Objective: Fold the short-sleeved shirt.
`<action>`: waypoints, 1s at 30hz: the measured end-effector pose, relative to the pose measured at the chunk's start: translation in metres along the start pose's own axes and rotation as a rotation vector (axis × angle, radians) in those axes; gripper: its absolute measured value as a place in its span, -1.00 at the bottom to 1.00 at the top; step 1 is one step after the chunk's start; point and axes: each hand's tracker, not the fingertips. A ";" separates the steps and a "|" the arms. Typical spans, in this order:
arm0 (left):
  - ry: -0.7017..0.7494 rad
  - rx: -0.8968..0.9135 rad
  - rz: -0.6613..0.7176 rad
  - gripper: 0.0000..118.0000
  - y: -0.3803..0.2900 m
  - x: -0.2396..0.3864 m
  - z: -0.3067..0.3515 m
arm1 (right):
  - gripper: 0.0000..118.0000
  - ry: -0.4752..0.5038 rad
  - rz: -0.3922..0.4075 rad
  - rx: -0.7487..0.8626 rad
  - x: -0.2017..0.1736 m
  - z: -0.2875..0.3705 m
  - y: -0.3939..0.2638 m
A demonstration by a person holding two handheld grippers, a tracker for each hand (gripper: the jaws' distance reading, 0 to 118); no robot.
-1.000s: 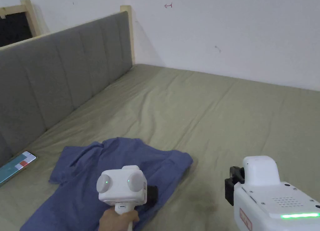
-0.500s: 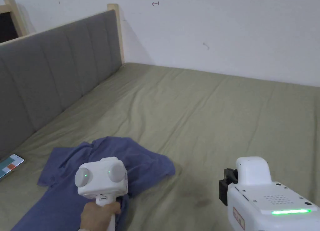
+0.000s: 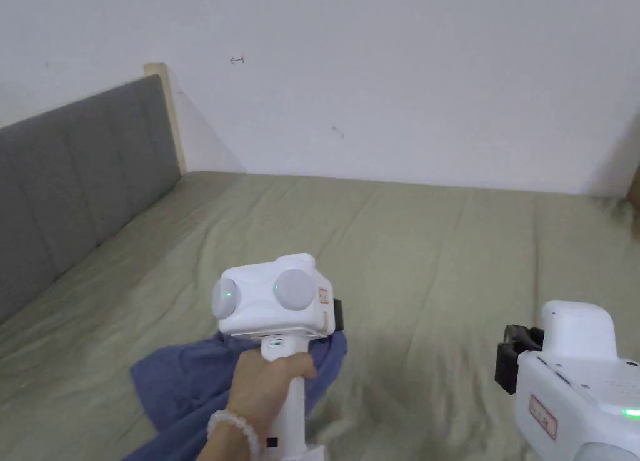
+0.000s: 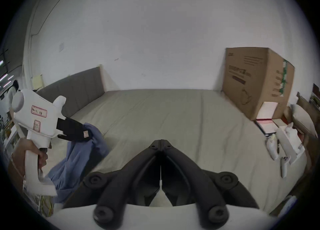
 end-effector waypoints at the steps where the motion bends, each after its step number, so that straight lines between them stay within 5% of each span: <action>1: -0.066 -0.003 -0.024 -0.83 0.001 0.028 -0.001 | -1.00 -0.036 -0.016 0.017 0.015 0.007 0.004; 10: -0.493 -0.145 -0.296 -0.83 -0.079 0.236 -0.022 | -1.00 -0.275 -0.112 0.102 0.130 0.072 0.021; 19: -0.329 -0.328 -0.489 -0.79 -0.175 0.268 -0.094 | -1.00 -0.329 -0.137 0.004 0.159 0.072 -0.012; 20: -0.337 -0.329 -0.481 -0.60 -0.176 0.266 -0.095 | -1.00 -0.324 -0.137 -0.005 0.159 0.070 -0.014; 23: -0.360 -0.358 -0.428 0.42 -0.159 0.250 -0.088 | -1.00 -0.315 -0.129 -0.022 0.155 0.066 -0.018; 28: -0.323 -0.240 -0.364 0.45 -0.117 0.209 -0.059 | -1.00 -0.278 -0.138 -0.033 0.142 0.059 -0.018; 30: -0.309 -0.180 -0.318 0.28 -0.107 0.180 -0.043 | -1.00 -0.268 -0.121 -0.038 0.132 0.054 -0.017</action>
